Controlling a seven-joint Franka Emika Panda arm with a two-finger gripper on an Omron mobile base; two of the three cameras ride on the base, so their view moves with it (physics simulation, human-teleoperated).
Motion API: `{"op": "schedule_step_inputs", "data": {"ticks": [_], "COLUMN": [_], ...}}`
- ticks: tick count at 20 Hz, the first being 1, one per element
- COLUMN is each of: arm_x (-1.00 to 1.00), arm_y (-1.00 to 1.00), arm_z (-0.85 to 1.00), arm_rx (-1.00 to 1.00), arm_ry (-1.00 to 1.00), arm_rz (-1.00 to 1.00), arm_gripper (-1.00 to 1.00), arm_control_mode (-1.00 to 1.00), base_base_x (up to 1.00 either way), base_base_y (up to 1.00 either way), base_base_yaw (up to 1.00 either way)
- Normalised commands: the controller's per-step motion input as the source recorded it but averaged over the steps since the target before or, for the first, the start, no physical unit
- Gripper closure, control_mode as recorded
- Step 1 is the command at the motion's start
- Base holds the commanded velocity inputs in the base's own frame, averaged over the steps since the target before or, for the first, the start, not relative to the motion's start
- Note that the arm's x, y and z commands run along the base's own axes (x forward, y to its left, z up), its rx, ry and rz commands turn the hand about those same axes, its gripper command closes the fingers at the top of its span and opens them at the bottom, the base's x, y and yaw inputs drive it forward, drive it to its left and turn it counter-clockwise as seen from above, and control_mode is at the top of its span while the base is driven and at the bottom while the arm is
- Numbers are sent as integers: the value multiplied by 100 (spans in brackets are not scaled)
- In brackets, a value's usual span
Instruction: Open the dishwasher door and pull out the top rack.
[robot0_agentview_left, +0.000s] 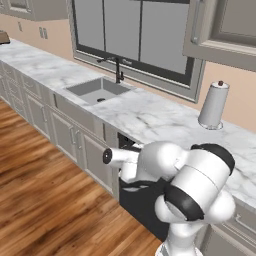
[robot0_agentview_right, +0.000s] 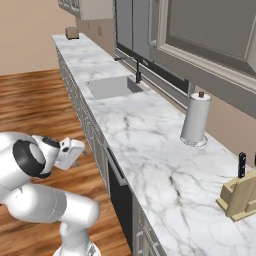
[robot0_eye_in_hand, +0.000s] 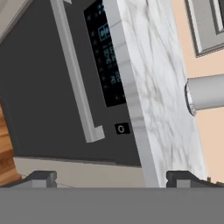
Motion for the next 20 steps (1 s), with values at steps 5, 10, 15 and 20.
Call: {"op": "schedule_step_inputs", "data": {"ticks": [5, 10, 15, 20], "arm_x": [26, 24, 23, 19], "arm_y": [-13, -10, -5, -6], "arm_z": [-14, -24, -31, -29], "arm_rx": [-2, -3, -4, -4], "arm_ry": [0, 0, 0, 0], "arm_rz": [0, 0, 0, 0], "arm_gripper": [-100, -100, -100, -100], "arm_control_mode": [-100, -100, -100, -100], "base_base_x": [0, 0, 0, 0], "base_base_y": [0, 0, 0, 0], "base_base_yaw": [0, 0, 0, 0]}}
